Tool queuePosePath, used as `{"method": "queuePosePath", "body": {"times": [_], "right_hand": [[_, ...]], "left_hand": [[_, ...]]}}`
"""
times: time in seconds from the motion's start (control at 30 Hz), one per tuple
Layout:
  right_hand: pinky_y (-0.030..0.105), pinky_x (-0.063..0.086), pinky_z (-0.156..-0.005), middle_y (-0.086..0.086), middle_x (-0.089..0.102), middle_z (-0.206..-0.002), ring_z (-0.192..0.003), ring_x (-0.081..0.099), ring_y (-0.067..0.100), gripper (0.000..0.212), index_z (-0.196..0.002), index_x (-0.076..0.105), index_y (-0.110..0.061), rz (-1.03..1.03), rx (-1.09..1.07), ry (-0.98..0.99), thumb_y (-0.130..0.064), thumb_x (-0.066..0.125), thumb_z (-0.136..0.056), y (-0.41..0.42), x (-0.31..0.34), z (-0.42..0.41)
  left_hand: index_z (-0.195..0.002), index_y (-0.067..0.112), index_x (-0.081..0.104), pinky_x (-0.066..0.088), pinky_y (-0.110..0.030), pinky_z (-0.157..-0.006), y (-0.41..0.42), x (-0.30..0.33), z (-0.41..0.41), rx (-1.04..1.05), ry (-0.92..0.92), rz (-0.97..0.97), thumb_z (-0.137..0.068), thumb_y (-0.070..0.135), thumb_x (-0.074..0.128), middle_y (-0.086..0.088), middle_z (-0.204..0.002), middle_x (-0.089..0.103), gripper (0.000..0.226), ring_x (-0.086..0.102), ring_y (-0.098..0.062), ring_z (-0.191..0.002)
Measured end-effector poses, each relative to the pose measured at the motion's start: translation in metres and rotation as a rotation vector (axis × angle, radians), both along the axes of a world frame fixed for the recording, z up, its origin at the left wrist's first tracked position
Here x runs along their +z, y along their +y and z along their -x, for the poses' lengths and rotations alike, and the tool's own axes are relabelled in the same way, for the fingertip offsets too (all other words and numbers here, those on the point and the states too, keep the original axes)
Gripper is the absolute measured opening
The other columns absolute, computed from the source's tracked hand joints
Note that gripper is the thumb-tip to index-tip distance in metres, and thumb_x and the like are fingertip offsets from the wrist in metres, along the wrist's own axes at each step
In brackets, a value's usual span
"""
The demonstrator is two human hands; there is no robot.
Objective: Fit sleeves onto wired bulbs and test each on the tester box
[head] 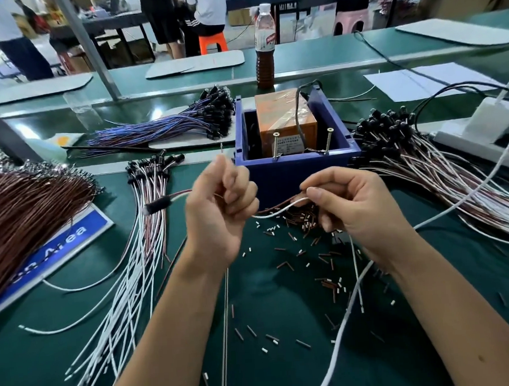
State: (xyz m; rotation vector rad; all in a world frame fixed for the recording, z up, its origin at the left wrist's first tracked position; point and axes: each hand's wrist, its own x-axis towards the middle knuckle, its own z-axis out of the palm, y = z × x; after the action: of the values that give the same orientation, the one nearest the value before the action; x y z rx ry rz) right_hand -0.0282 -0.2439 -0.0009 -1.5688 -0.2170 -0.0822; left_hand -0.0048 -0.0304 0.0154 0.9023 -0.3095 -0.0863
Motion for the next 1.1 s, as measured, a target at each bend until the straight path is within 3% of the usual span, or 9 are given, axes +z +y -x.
{"method": "queuePosePath", "body": {"times": [0.17,0.3,0.4,0.6,0.7,0.8,0.93,1.0,1.1], "right_hand": [[0.024,0.053,-0.058,0.002,0.08,-0.089,-0.064,0.068,0.014,0.012,-0.097,0.078,-0.016,0.136,-0.111,-0.238,-0.006,0.072,-0.096,-0.003,-0.003,-0.003],[0.032,0.058,-0.079,-0.002,0.076,-0.093,-0.088,0.072,0.021,0.01,-0.097,0.08,-0.016,0.313,-0.165,-0.395,-0.007,0.077,-0.093,-0.008,-0.004,-0.007],[0.034,0.057,-0.08,-0.002,0.073,-0.094,-0.091,0.071,0.022,0.01,-0.096,0.08,-0.014,0.367,-0.132,-0.43,-0.005,0.077,-0.091,-0.006,-0.004,-0.007],[0.032,0.057,-0.077,-0.005,0.074,-0.092,-0.087,0.071,0.019,0.008,-0.095,0.08,-0.013,0.363,-0.179,-0.407,-0.006,0.077,-0.092,-0.009,-0.005,-0.008],[0.021,0.051,-0.064,-0.006,0.073,-0.08,-0.069,0.066,0.01,0.01,-0.094,0.079,-0.017,0.233,-0.224,-0.328,-0.008,0.075,-0.094,-0.008,-0.006,-0.007],[0.021,0.042,-0.048,0.006,0.07,-0.074,-0.05,0.05,0.011,0.008,-0.097,0.076,-0.016,0.052,-0.22,-0.241,-0.009,0.072,-0.097,-0.01,-0.002,-0.005],[0.021,0.035,-0.04,0.013,0.069,-0.078,-0.044,0.045,0.012,0.019,-0.112,0.066,-0.015,0.022,0.031,-0.082,-0.019,0.07,-0.094,-0.019,0.004,-0.003],[0.017,0.029,-0.037,0.017,0.066,-0.078,-0.043,0.044,0.012,0.012,-0.106,0.067,-0.013,-0.044,0.229,0.007,-0.019,0.064,-0.096,-0.03,0.008,-0.002],[0.014,0.037,-0.036,0.018,0.067,-0.079,-0.048,0.052,0.01,0.016,-0.099,0.072,-0.008,-0.284,0.498,0.045,-0.019,0.062,-0.099,-0.045,0.011,0.003]], "left_hand": [[-0.079,0.014,0.053,0.034,-0.024,-0.052,-0.028,-0.02,0.007,0.279,-0.288,-0.627,-0.091,0.018,0.067,0.004,-0.064,0.047,0.019,0.04,-0.013,-0.055],[-0.098,0.012,0.064,0.044,-0.023,-0.063,-0.035,-0.028,0.007,0.283,-0.365,-0.818,-0.09,0.007,0.071,0.002,-0.083,0.063,0.012,0.053,-0.008,-0.067],[-0.096,0.01,0.071,0.041,-0.022,-0.058,-0.036,-0.03,0.008,0.3,-0.46,-0.971,-0.092,0.003,0.072,0.005,-0.073,0.063,0.008,0.051,-0.006,-0.059],[-0.092,0.004,0.076,0.056,-0.032,-0.064,-0.036,-0.027,0.008,0.25,-0.366,-0.884,-0.093,-0.002,0.071,-0.007,-0.076,0.073,0.007,0.069,-0.027,-0.07],[-0.09,0.001,0.076,0.058,-0.031,-0.066,-0.034,-0.026,0.005,0.251,-0.323,-0.84,-0.093,-0.003,0.072,-0.008,-0.073,0.075,0.007,0.071,-0.028,-0.069],[-0.091,-0.002,0.075,0.055,-0.023,-0.067,-0.028,-0.028,0.001,0.226,-0.246,-0.787,-0.093,-0.004,0.071,-0.013,-0.073,0.074,0.005,0.072,-0.018,-0.067],[-0.092,0.005,0.077,0.052,-0.018,-0.068,-0.024,-0.029,-0.003,0.211,-0.187,-0.742,-0.093,0.001,0.073,-0.006,-0.074,0.077,0.005,0.073,-0.012,-0.068],[-0.093,0.007,0.078,0.048,-0.011,-0.062,-0.022,-0.028,-0.004,0.205,-0.194,-0.706,-0.093,0.006,0.074,-0.005,-0.076,0.078,0.004,0.068,-0.005,-0.061],[-0.094,0.011,0.079,0.044,-0.007,-0.057,-0.019,-0.026,-0.003,0.179,-0.183,-0.601,-0.092,0.012,0.073,-0.006,-0.078,0.078,0.006,0.063,0.0,-0.056]]}}
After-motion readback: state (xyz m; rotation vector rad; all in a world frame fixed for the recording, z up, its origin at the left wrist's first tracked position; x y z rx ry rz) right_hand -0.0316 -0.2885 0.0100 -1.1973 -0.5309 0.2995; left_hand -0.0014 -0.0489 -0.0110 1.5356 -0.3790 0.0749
